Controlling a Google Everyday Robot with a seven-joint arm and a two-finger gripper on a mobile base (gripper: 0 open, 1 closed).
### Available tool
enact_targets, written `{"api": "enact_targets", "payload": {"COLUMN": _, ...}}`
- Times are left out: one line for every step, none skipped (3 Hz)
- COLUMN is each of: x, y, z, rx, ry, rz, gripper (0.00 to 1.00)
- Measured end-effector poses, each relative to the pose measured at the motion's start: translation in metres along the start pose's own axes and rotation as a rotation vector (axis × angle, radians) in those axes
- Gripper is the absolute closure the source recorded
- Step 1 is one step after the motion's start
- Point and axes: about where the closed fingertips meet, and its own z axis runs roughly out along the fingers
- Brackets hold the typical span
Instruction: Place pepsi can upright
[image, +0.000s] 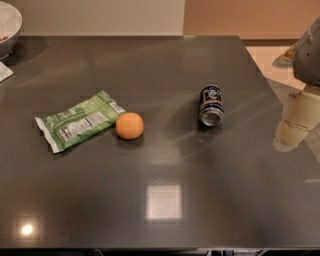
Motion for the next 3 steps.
{"api": "enact_targets", "payload": {"x": 0.000, "y": -0.001, "z": -0.001, "rx": 0.002, "ry": 0.000, "rz": 0.000, "gripper": 0.00}}
{"api": "enact_targets", "payload": {"x": -0.006, "y": -0.024, "z": 0.013, "rx": -0.021, "ry": -0.014, "rz": 0.056, "gripper": 0.00}}
{"api": "enact_targets", "payload": {"x": -0.019, "y": -0.057, "z": 0.030, "rx": -0.038, "ry": -0.027, "rz": 0.133, "gripper": 0.00}}
